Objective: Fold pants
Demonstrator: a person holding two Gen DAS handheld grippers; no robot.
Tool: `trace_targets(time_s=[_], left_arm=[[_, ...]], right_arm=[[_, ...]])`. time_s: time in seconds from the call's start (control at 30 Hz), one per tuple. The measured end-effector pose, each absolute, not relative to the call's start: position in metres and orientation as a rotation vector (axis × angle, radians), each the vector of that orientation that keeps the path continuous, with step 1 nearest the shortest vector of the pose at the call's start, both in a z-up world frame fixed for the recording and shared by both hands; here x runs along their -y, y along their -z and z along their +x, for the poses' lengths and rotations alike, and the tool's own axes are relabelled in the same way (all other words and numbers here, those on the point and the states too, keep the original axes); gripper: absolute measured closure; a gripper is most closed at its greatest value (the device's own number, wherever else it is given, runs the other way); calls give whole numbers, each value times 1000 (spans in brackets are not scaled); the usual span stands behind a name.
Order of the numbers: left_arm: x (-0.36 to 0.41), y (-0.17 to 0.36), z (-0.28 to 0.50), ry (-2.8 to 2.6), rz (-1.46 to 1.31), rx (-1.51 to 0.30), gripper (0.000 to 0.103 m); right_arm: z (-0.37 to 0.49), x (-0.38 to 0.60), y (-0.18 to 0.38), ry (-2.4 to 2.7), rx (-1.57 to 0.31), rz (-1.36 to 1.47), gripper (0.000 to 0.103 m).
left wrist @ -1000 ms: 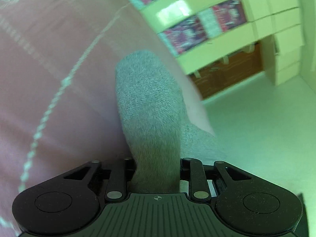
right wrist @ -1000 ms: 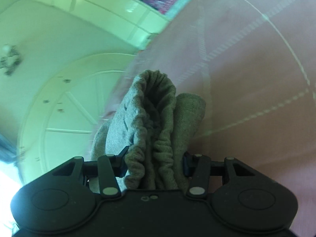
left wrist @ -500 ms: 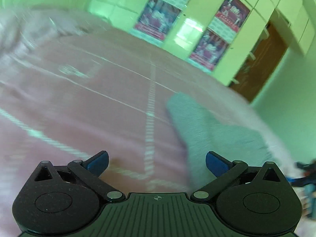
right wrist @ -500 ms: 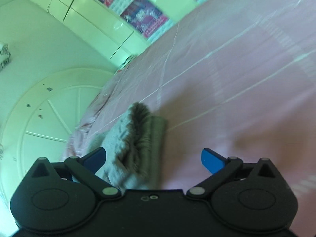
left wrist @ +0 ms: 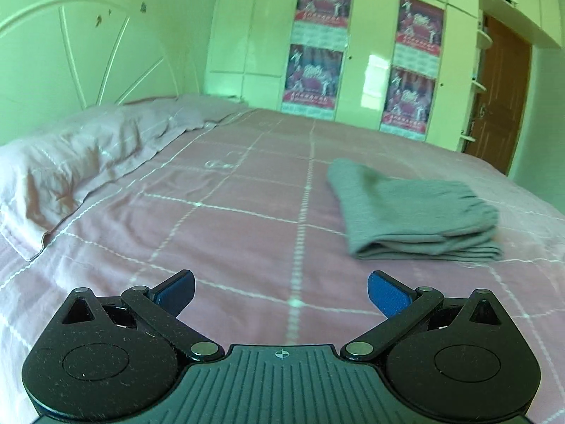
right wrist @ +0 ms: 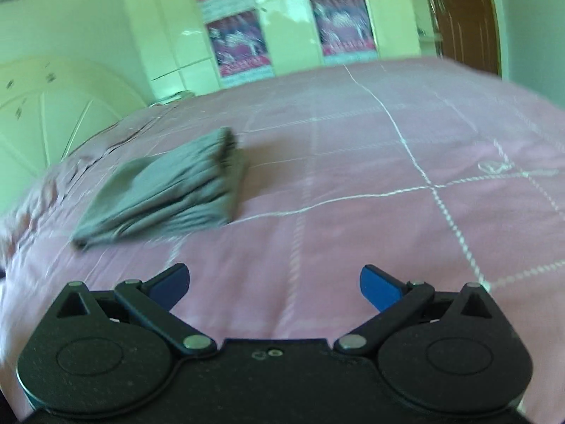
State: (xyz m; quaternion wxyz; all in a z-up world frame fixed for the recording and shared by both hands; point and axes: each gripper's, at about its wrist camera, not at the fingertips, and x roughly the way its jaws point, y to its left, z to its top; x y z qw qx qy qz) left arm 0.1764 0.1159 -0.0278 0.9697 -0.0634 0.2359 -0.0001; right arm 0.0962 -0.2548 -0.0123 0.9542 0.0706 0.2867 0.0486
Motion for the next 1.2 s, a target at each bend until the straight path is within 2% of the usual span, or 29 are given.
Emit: trace_targets(time_s=[0.23,0.47,1.2], left_arm=[[-40,16,105,102,-98,-416,0],[-6,22,37,141,-95,-430,0],[-6,23,23,144,-78,-412,0]], right_arm=[[53,194,2,-185,-530,62,6],[18,176,-7,-154,-470,27,6],[10,170,0,-139,-479,10,6]])
